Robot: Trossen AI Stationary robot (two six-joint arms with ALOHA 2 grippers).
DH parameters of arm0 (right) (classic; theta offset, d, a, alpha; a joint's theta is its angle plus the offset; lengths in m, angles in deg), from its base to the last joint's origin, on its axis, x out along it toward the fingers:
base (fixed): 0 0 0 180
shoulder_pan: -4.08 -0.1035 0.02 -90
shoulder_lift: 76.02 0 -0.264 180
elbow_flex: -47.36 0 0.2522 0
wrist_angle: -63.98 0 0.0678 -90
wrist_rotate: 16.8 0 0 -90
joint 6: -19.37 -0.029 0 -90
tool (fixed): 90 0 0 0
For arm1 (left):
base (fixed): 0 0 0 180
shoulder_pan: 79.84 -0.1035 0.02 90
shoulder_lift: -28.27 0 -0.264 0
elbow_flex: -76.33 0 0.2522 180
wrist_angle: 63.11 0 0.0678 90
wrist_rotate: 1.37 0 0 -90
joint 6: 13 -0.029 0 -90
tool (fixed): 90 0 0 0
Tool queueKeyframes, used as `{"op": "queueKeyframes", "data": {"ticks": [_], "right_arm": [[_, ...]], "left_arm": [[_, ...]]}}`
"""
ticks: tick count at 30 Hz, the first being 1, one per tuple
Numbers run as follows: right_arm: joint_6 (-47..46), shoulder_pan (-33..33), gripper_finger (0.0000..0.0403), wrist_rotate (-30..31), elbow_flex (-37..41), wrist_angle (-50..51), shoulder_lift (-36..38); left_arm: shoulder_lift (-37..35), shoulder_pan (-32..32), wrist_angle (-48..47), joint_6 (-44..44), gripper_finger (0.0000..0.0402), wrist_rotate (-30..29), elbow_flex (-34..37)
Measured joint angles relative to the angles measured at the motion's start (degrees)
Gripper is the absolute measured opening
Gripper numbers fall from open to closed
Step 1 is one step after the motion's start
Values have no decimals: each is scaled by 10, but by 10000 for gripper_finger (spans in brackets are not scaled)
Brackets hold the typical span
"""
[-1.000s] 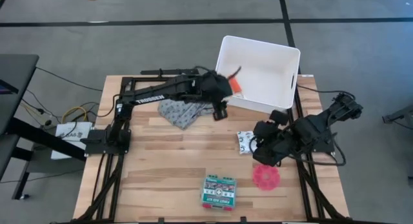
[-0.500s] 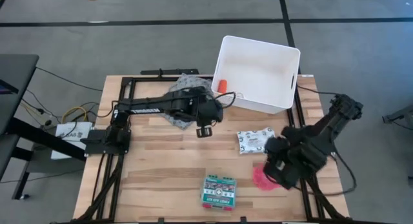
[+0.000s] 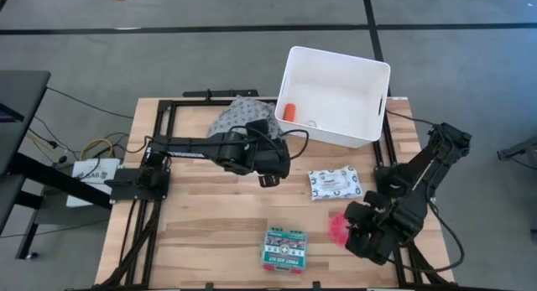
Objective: Pick & place medical supplies in basket/bin
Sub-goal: Put the pink organizer in the white bin
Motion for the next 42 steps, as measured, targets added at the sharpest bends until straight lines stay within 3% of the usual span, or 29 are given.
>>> {"op": "queueKeyframes", "data": {"ticks": [4,10,21,35,42], "right_arm": [[-12,-2,143,-38,0,-11,0],[-11,-2,143,-10,0,-50,-5],[-13,3,143,-29,0,-58,-73],[-19,21,143,-117,0,-64,-159],[-31,24,143,-99,-1,-77,-154]], "left_arm": [[0,0,0,2,142,12,0],[2,0,3,22,142,42,0],[4,0,7,19,142,110,1],[5,0,10,17,142,112,1],[5,0,10,14,142,111,1]]}}
